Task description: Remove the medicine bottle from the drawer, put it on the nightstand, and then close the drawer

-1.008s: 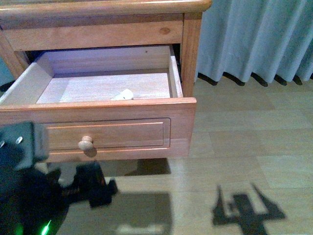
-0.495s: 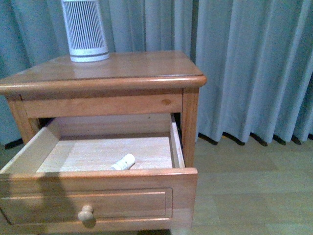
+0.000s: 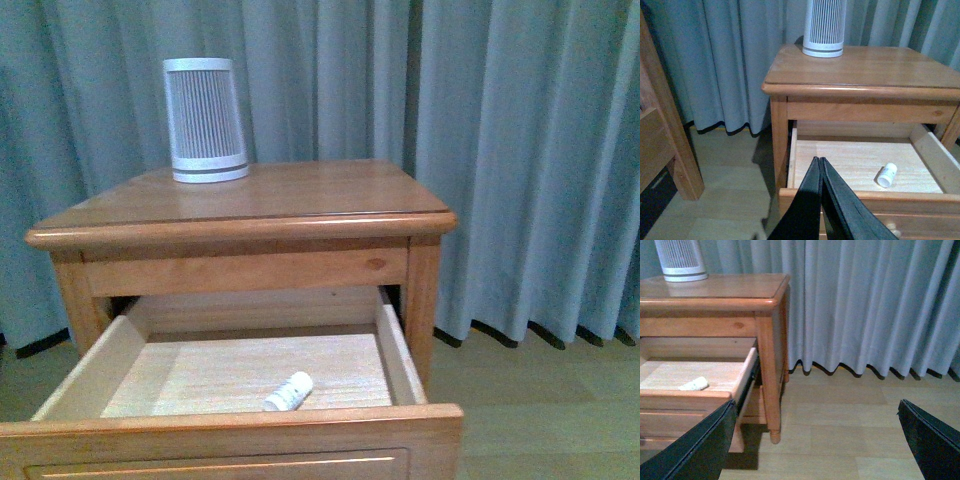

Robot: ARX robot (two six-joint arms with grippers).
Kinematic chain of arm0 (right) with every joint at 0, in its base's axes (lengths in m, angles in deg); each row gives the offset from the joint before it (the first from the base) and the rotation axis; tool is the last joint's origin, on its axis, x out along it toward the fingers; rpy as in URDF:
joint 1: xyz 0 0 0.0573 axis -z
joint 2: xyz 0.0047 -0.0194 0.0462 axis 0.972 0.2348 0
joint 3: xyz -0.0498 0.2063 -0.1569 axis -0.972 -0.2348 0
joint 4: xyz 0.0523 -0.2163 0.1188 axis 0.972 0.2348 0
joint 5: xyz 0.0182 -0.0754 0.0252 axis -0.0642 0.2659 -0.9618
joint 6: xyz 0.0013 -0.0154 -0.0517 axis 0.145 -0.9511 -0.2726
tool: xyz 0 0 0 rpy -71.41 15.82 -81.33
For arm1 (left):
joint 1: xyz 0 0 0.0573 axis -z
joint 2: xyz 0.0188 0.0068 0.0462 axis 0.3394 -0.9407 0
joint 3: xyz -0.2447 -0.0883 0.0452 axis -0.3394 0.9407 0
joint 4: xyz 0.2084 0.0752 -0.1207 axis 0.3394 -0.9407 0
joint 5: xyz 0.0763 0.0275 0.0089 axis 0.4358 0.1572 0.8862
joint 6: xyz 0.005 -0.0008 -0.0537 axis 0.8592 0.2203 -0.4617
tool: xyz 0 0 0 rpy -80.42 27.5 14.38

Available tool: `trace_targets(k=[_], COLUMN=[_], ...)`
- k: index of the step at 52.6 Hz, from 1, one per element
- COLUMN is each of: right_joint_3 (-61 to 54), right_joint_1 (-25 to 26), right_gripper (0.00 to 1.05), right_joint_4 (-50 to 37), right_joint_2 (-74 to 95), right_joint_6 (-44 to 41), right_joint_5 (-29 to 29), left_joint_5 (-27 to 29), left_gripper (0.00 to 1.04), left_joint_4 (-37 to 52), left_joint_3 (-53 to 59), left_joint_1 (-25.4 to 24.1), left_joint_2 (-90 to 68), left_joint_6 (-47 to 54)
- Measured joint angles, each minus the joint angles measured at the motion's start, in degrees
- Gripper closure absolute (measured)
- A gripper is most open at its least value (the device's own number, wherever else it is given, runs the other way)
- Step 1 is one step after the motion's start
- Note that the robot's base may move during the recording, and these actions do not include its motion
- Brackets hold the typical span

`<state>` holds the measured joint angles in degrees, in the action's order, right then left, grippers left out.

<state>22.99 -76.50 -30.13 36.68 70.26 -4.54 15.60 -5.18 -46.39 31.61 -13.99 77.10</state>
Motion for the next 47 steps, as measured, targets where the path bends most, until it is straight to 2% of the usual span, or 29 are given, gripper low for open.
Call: trace_targets(k=[13,16,19,40,43,47], right_joint_3=[0.00,0.00,0.00,0.02,3.26,9.53], right_joint_1=[0.00,-0.02,-0.02,0.13,3.06,5.07], right_gripper=[0.07,0.07,0.07,0.07,0.07,0.07], right_joint_4=[0.02,0.00,0.04,0.11,6.75,7.82], right_joint_2=[0.04,-0.04,-0.04,0.09,4.70,16.31], right_joint_6=[0.00,-0.02,-0.02,0.09,2.08,3.61], right_joint_5=[-0.04,-0.04,0.02,-0.92,-10.43,-18.36], left_joint_5=[-4.55,-9.62,-10.12,-10.56,-10.56,-10.78], left_gripper=[1.01,1.01,1.01,1.01,1.01,1.01], left_joint_4=[0.20,0.17,0.15,-1.36,-2.58,-8.52], left_joint_3=[5.07,6.01,6.82,10.23,10.45,10.75], left_joint_1=[-4.85,-8.68,-10.88,-11.50,-11.52,-11.54], left_joint_2=[4.83,6.16,7.06,12.17,13.57,18.34], left_joint_6=[0.15,0.24,0.26,0.33,0.33,0.35])
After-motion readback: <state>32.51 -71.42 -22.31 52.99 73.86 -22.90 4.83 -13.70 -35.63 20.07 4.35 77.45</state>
